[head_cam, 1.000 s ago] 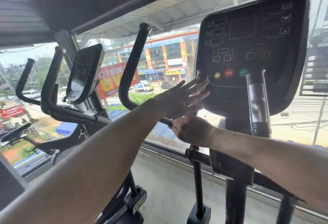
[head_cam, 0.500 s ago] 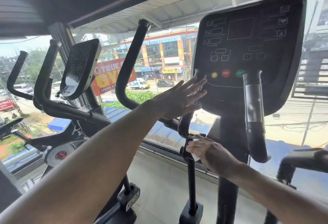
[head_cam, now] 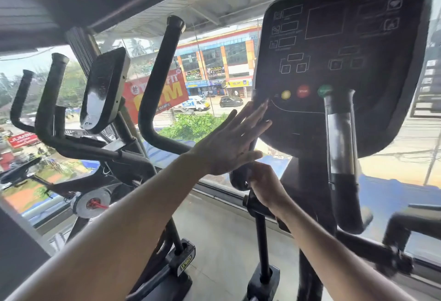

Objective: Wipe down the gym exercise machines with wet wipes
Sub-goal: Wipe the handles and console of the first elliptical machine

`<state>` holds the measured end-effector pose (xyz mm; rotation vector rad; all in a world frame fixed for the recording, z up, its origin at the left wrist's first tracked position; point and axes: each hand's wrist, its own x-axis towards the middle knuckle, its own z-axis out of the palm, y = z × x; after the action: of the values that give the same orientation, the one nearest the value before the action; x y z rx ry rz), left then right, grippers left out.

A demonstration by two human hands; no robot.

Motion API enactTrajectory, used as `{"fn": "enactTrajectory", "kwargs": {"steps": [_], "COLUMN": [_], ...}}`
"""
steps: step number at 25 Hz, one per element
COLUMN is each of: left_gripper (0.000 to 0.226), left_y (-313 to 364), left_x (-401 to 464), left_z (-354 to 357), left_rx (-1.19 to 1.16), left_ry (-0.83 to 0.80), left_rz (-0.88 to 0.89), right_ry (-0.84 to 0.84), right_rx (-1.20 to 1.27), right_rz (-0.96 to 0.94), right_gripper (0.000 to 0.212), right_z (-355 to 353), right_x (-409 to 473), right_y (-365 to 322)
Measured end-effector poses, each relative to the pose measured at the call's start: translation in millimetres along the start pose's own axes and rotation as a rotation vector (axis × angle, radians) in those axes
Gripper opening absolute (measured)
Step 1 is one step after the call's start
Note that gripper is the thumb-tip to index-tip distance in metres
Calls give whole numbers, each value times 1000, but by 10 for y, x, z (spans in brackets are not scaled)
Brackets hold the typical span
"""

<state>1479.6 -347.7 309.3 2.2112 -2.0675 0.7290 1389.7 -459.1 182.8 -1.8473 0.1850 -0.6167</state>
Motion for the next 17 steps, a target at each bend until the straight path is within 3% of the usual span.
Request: {"fn": "enactTrajectory", "kwargs": {"steps": [4, 8, 17], "left_gripper": [77, 78, 79], "left_y": [16, 14, 30], "left_x": [-11, -6, -6], "left_z": [53, 82, 93], "left_rx": [-2, -7, -31], "left_ry": [43, 54, 40], "left_rz": [6, 6, -6], "right_ry": [-51, -123, -230], "right_rx": [-417, -769, -1128], "right_rz": [-227, -32, 377], "right_gripper": [25, 28, 37], "right_z": [-100, -299, -266], "right_x": [158, 544, 1116], "right_y": [363, 745, 1141]}}
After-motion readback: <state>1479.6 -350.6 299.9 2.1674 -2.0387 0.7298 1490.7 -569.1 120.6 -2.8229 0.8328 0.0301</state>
